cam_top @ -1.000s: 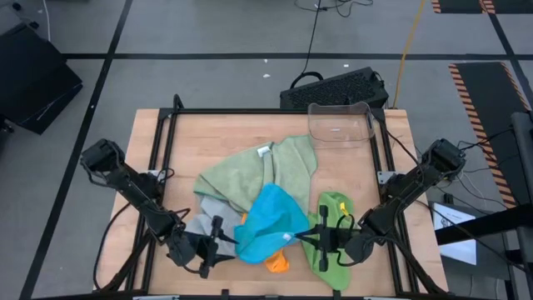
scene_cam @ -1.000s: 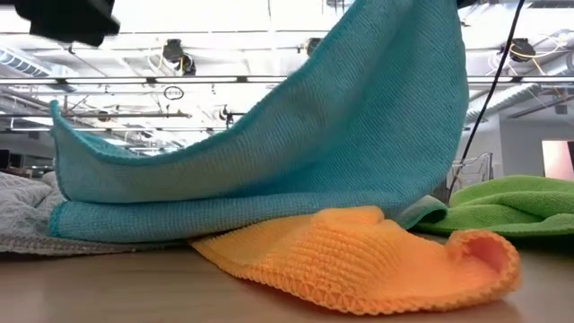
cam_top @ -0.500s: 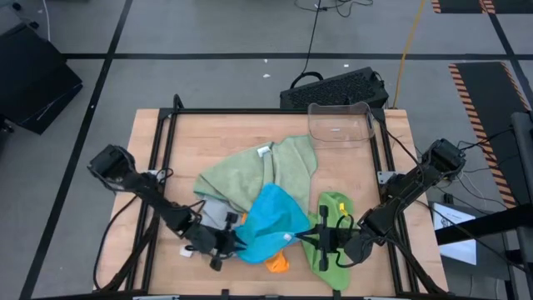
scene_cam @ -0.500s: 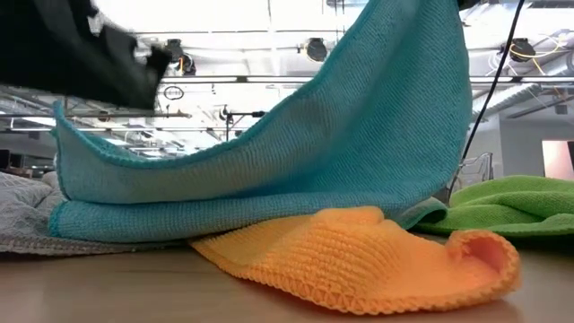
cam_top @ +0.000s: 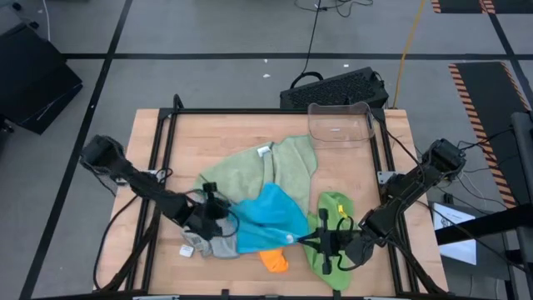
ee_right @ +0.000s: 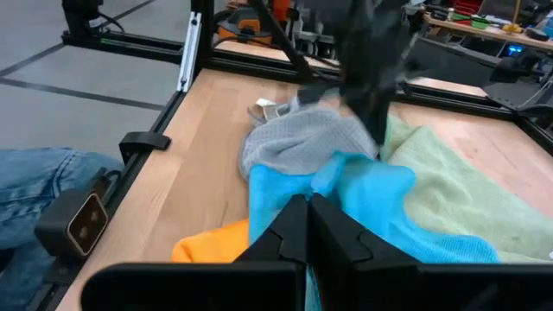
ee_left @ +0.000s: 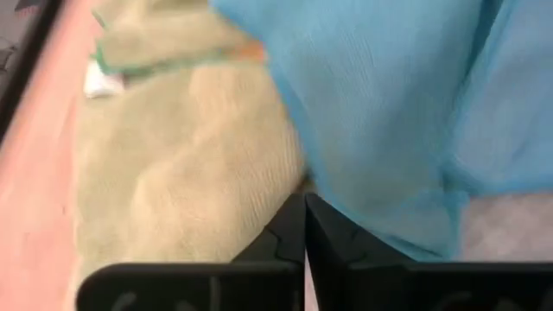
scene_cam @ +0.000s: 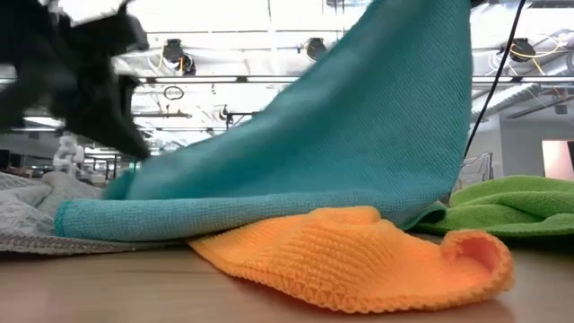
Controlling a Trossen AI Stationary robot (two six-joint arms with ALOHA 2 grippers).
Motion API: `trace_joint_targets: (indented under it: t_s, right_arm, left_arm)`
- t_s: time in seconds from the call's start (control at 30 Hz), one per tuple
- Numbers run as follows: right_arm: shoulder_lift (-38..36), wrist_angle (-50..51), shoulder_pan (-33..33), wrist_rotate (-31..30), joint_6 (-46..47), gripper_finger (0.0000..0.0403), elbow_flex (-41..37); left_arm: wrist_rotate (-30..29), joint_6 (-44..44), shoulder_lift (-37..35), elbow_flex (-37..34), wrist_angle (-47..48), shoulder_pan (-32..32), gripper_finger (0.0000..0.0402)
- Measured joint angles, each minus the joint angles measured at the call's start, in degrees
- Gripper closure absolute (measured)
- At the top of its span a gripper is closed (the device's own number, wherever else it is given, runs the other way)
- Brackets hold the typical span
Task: Fold microfiber towels
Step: Fold the blue microfiber towel
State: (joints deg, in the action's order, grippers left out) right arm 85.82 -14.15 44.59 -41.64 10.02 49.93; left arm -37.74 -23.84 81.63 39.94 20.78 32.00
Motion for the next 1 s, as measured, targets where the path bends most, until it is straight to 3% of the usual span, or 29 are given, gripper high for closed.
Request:
trace_joint_targets:
  t_s: [0.17, 0.3, 0.43, 0.67, 0.8, 0.9, 1.0]
  right_arm:
    - [0.0, 0.4, 0.6, -0.1, 0.6, 0.0403, 0.0]
    - [0.0, 0.8, 0.6, -0.1, 1.3, 0.0403, 0.0]
    - [0.0, 0.8, 0.6, -0.2, 1.3, 0.0403, 0.0]
    - [0.0, 1.4, 0.6, -0.2, 1.3, 0.0403, 0.0]
    - [0.0, 1.6, 0.6, -0.2, 1.3, 0.0403, 0.0]
    - [0.0, 1.6, 0.6, -0.2, 1.3, 0.0403, 0.0]
    - [0.0, 1.6, 0.6, -0.2, 1.3, 0.0403, 0.0]
  left_arm:
    - [-2.8, -2.8, -7.9, 0.0, 2.9, 1.2, 0.0382]
    - [1.2, 3.3, -8.8, -0.1, -7.2, 3.0, 0.038]
    - [6.2, 9.6, -5.0, 0.0, -15.4, 5.2, 0.0364]
    - [6.9, 9.2, 5.8, -0.1, -17.6, 6.6, 0.0254]
    - [5.6, 9.9, 9.9, -0.1, -19.4, 6.5, 0.0218]
    - [5.5, 11.2, 10.8, -0.1, -19.5, 6.5, 0.0234]
    - [5.4, 12.8, 10.1, -0.1, -20.5, 6.8, 0.0307]
